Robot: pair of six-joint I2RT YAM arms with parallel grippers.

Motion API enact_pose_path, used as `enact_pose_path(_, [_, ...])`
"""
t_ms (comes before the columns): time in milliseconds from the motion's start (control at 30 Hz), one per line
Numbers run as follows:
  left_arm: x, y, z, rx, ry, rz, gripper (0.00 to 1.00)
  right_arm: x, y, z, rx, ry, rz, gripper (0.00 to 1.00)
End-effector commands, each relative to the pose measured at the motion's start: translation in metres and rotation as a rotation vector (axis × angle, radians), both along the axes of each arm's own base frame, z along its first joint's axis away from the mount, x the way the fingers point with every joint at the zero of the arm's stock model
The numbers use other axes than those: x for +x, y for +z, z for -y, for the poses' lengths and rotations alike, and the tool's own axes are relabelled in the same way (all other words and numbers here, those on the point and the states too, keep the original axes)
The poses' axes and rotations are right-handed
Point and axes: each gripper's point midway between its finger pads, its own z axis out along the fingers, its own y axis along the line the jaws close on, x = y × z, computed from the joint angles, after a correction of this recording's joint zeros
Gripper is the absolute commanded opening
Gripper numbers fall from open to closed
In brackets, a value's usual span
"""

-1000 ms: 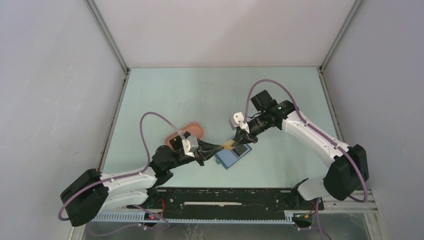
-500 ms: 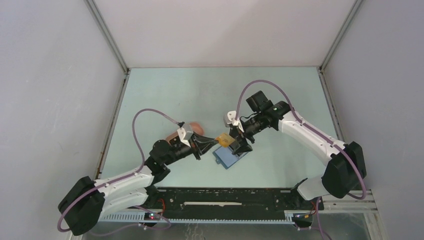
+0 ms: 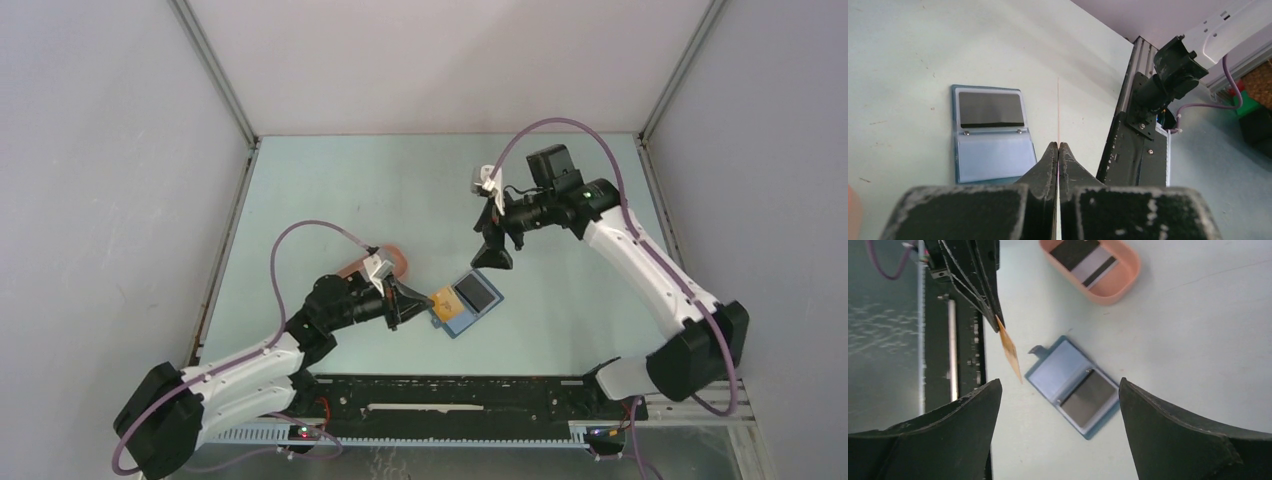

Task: Put the credit cards into the card holder
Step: Insert the credit card into the card holder.

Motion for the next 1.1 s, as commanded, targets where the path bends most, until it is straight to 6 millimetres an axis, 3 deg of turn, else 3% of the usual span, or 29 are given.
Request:
enact_pose_path(0, [-0.002, 0.024, 0.008, -0.034, -0.056, -0.018, 0.00, -0.029, -0.023, -0.014, 0.081, 0.127, -0.320, 0.94])
enact_pose_path(100, [-0.004, 0.020, 0.014, -0.043, -0.093, -0.075, 0.00, -0.039, -0.032, -0.023, 0.096, 0.178, -0.391, 0.91])
enact_pose_path(433, [0.004, 0.015, 0.025, -0.092, -0.138, -0.178, 0.00, -0.036, -0.067, -0.033, 0.059, 0.173, -0.557, 0.90])
enact_pose_path(633, [0.008, 0.012, 0.027, -0.098, -0.148, -0.204, 0.00, -0.040, -0.084, -0.039, 0.012, 0.186, -0.593, 0.75])
enact_pose_path(767, [0.009, 0.013, 0.027, -0.112, -0.157, -0.213, 0.00, -0.048, -0.088, -0.046, -0.011, 0.225, -0.606, 0.61])
enact_pose_path(967, [0.010, 0.008, 0.024, -0.110, -0.147, -0.230, 0.00, -0.055, -0.084, -0.048, -0.023, 0.270, -0.626, 0.25])
enact_pose_path(1067, [0.011, 0.007, 0.023, -0.111, -0.141, -0.236, 0.00, -0.058, -0.082, -0.049, -0.016, 0.287, -0.629, 0.00])
